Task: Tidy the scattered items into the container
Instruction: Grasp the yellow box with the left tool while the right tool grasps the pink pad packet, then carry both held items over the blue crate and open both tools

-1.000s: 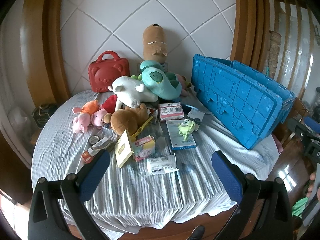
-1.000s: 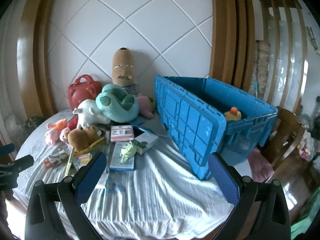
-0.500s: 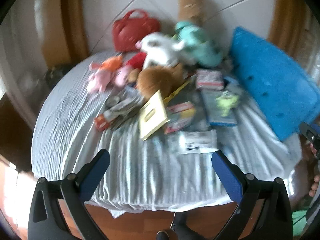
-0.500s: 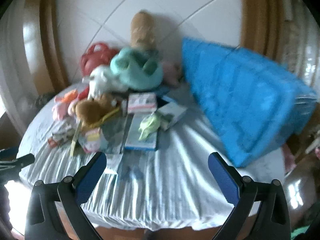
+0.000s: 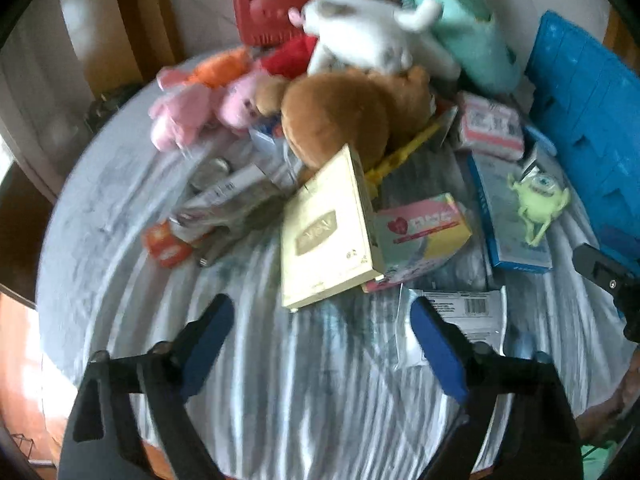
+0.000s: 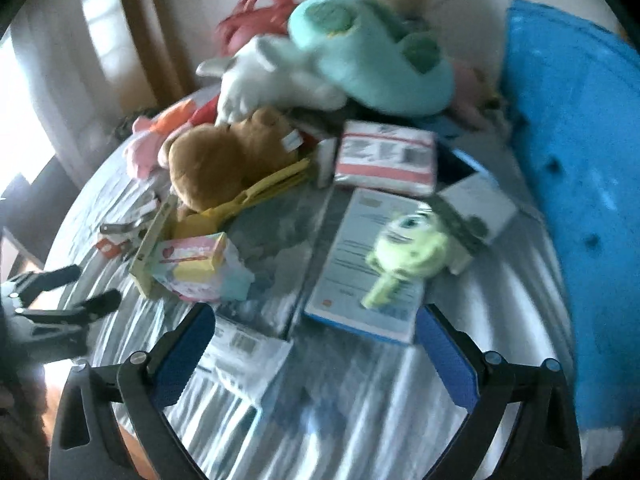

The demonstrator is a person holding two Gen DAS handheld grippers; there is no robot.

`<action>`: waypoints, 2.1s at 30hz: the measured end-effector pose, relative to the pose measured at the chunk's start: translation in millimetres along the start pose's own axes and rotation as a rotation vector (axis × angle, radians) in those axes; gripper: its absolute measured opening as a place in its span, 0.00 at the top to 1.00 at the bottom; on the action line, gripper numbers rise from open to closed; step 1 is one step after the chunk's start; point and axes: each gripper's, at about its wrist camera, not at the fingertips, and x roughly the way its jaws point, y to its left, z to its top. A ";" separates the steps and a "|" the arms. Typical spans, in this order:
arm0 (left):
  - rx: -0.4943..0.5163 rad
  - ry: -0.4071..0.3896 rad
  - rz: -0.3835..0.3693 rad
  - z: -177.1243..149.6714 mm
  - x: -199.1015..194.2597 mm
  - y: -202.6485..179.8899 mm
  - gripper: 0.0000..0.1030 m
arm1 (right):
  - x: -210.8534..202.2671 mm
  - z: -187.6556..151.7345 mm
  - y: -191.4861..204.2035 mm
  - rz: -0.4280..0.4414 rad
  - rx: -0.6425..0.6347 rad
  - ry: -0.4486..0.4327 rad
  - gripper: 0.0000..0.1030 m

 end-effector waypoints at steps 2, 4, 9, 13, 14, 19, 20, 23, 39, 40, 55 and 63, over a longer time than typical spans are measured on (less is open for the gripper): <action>0.003 0.020 0.018 4.3 15.0 -2.4 0.34 | 14.6 2.9 3.6 0.021 -0.017 0.028 0.18; 0.012 0.039 0.051 8.7 27.4 -1.4 0.47 | 24.2 4.4 7.3 0.035 -0.030 0.048 0.18; -0.011 0.043 0.080 16.6 33.1 22.0 0.65 | 47.2 12.3 25.5 0.080 -0.064 0.086 0.29; -0.008 0.023 0.086 28.2 33.4 42.3 0.65 | 58.8 21.5 48.5 0.095 -0.080 0.094 0.29; -0.009 0.021 0.085 31.5 34.5 46.3 0.65 | 61.2 23.4 53.2 0.098 -0.078 0.097 0.26; 0.025 0.013 0.038 43.0 40.6 52.6 0.65 | 80.3 26.4 77.9 0.079 -0.077 0.118 0.04; 0.037 0.014 0.029 45.1 42.9 53.1 0.65 | 83.2 25.5 81.0 0.075 -0.074 0.121 0.00; 0.065 0.021 0.004 49.6 49.0 54.7 0.65 | 90.8 23.1 89.3 0.073 -0.057 0.124 0.00; 0.202 0.031 -0.092 50.2 56.3 56.4 0.76 | 108.3 11.8 124.6 -0.014 -0.022 0.096 0.00; 0.206 0.033 -0.093 48.9 57.3 56.7 0.76 | 111.1 9.2 123.9 -0.026 -0.019 0.101 0.00; 0.229 -0.061 -0.158 60.7 10.2 49.9 0.89 | 60.4 28.0 113.9 -0.055 0.062 -0.021 0.22; 0.259 -0.198 -0.211 87.6 -50.1 33.2 0.89 | 0.2 61.2 108.6 -0.127 0.071 -0.133 0.22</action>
